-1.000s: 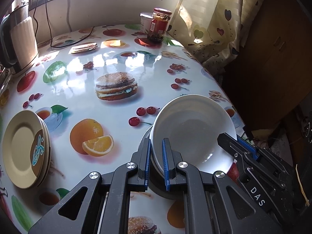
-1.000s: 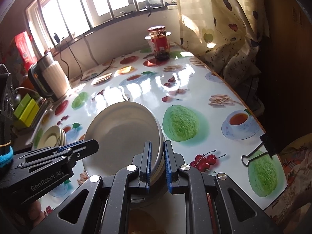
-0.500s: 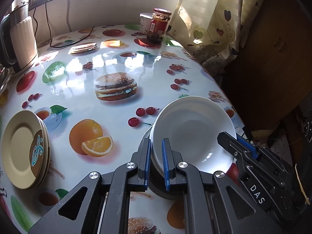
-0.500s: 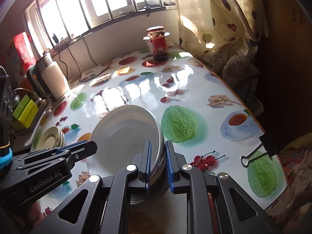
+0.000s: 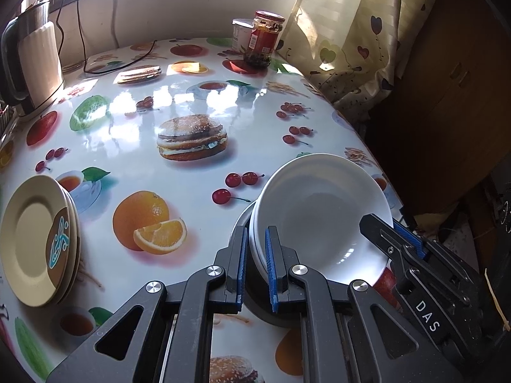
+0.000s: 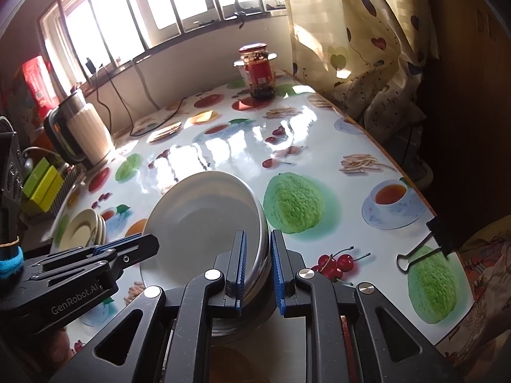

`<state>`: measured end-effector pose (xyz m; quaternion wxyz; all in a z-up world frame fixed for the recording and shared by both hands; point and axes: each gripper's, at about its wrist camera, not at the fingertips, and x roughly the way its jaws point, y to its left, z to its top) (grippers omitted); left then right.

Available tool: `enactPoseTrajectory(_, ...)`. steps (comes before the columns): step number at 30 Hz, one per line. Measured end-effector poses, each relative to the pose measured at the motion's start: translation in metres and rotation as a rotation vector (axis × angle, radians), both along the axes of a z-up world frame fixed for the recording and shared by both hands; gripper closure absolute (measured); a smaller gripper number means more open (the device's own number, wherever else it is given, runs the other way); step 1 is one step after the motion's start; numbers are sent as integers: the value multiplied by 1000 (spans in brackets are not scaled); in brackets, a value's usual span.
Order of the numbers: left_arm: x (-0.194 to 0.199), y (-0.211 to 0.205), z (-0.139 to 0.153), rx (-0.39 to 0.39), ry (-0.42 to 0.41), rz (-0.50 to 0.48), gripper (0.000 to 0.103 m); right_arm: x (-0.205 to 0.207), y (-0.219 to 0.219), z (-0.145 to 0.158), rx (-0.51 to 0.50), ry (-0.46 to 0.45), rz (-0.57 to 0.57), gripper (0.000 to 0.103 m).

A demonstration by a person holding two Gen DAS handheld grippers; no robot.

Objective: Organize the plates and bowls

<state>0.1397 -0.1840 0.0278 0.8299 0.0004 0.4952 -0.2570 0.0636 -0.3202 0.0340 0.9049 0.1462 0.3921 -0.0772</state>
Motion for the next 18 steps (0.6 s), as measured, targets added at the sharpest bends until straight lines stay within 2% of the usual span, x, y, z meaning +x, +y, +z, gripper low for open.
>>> enactPoseTrajectory(12,-3,1,1,7,-22,6,91,0,0,0,15,-15,3,86)
enactPoseTrajectory(18,-9,4,6,18,-58,10,89,-4,1,4,20,-44,-9,78)
